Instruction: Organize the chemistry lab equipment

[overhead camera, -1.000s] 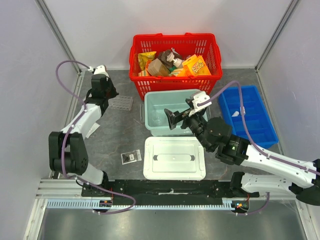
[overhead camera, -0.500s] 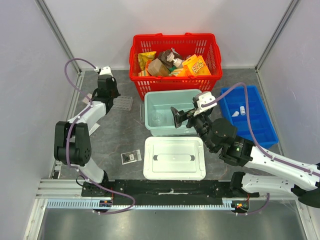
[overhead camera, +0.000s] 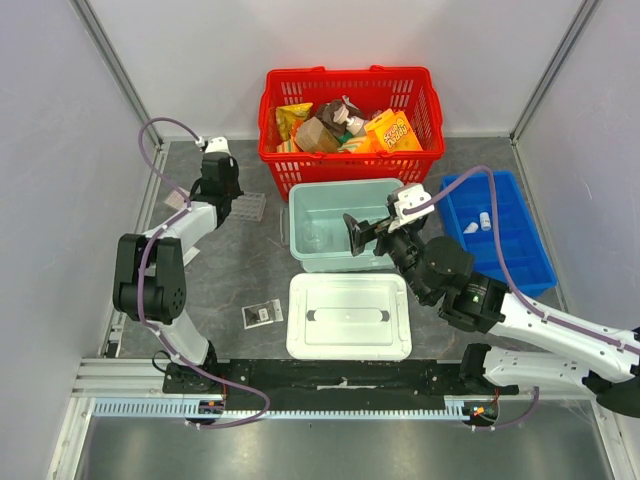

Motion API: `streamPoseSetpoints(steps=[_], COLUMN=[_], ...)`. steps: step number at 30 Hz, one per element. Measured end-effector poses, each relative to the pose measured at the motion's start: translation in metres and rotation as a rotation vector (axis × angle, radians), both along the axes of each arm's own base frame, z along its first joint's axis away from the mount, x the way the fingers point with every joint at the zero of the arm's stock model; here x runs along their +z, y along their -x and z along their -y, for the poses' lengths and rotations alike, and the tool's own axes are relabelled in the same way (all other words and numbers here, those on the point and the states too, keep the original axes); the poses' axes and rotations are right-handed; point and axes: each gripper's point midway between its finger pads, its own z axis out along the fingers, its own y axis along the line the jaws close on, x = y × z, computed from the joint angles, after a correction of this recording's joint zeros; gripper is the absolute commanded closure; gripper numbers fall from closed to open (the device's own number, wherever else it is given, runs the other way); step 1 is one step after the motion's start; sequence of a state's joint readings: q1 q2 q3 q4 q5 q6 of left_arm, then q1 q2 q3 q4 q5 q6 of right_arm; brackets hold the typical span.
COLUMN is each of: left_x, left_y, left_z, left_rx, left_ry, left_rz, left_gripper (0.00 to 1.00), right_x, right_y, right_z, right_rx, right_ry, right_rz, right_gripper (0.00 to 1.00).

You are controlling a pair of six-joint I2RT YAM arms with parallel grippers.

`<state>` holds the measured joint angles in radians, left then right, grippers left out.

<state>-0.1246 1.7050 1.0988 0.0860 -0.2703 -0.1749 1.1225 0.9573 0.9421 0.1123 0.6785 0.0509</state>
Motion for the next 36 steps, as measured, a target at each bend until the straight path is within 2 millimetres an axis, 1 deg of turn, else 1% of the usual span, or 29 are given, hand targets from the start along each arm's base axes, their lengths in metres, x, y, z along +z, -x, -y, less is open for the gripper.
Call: streamPoseSetpoints(steps=[12, 21, 31, 33, 36], left_x=[-0.019, -0.018, -0.025, -0.025, -0.024], left_y=[-0.003, -0.006, -0.002, -0.002, -0.002], left_z=[-0.002, 0.002, 0.002, 0.002, 0.0], left_rx=[0.008, 0.006, 0.013, 0.018, 0.028], left_ry=[-0.02, -0.025, -0.035, -0.038, -0.044], left_rz=[-0.029, -0.009, -0.003, 0.002, 0.003], left_gripper=[0.89, 0.87, 0.86, 0.84, 0.77], right_x=[0.001, -0.001, -0.003, -0.004, -0.003], right_y=[-0.002, -0.004, -0.005, -0.006, -0.006], right_z=[0.007, 0.01, 0.014, 0.015, 0.016], right_rx=[-0.015, -0.026, -0.034, -0.035, -0.037], right_ry=[-0.009, -0.006, -0.007, -0.005, -0.007], right_rz=[0.005, 0.004, 0.004, 0.003, 0.004], right_gripper=[0.02, 0.02, 0.02, 0.02, 0.02])
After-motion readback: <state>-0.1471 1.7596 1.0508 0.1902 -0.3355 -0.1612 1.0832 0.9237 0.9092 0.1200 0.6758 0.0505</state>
